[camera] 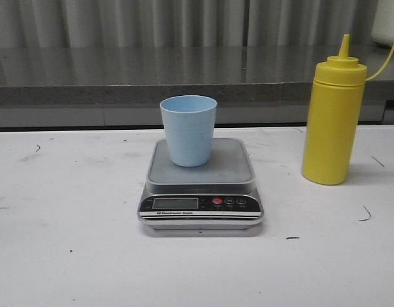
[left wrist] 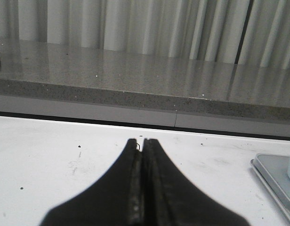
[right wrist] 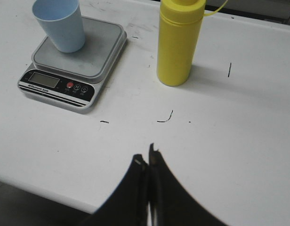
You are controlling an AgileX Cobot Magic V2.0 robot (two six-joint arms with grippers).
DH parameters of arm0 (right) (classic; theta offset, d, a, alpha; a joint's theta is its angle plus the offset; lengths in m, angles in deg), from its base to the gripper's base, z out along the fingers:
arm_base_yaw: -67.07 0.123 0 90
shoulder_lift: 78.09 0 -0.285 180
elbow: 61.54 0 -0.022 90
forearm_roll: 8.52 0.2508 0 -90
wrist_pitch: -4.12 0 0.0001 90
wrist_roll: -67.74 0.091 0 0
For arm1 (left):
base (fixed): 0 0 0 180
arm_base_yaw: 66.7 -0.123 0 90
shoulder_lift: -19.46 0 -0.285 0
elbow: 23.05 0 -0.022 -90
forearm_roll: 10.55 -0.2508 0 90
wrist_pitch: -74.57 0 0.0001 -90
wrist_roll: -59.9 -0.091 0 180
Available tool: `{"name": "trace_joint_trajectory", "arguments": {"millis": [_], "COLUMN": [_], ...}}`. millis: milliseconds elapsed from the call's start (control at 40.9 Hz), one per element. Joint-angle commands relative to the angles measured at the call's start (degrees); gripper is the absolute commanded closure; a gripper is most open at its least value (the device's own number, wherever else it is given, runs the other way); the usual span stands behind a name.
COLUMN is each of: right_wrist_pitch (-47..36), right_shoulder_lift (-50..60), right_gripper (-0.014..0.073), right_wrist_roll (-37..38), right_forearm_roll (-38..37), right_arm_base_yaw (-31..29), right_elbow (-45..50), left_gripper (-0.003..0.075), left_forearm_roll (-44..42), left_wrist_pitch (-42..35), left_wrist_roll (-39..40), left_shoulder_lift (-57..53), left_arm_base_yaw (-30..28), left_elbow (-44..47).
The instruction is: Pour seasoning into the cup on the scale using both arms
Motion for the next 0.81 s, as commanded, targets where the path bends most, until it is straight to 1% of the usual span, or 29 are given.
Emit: {"name": "trace_joint_trajectory", "arguments": {"millis": [0, 685, 783], "right_wrist_pitch": [-3.66, -3.71, -4.97], "right_shoulder_lift": [-0.25, 0.15, 2.04], "right_gripper": [0.0662, 0.0662, 0.066], "right_wrist_roll": [-0.72, -0.72, -0.83], "right_forearm_roll": [-0.79, -0.79, -1.37], "right_arm_base_yaw": [0.07, 0.07, -2.0], "right_elbow": [-1.74, -1.53, 0.13], "left_gripper": [0.074, 0.074, 0.074], "left_forearm_roll": [0.5, 0.5, 0.5], "left_wrist_pitch": [-4.86, -4.86, -4.86], "left_wrist_roll": [0.13, 0.13, 0.13], "left_shoulder_lift": [-1.05, -1.05, -1.05], "left_arm_base_yaw": [0.01, 0.01, 0.01], "left_elbow": [1.32, 1.32, 1.32]}}
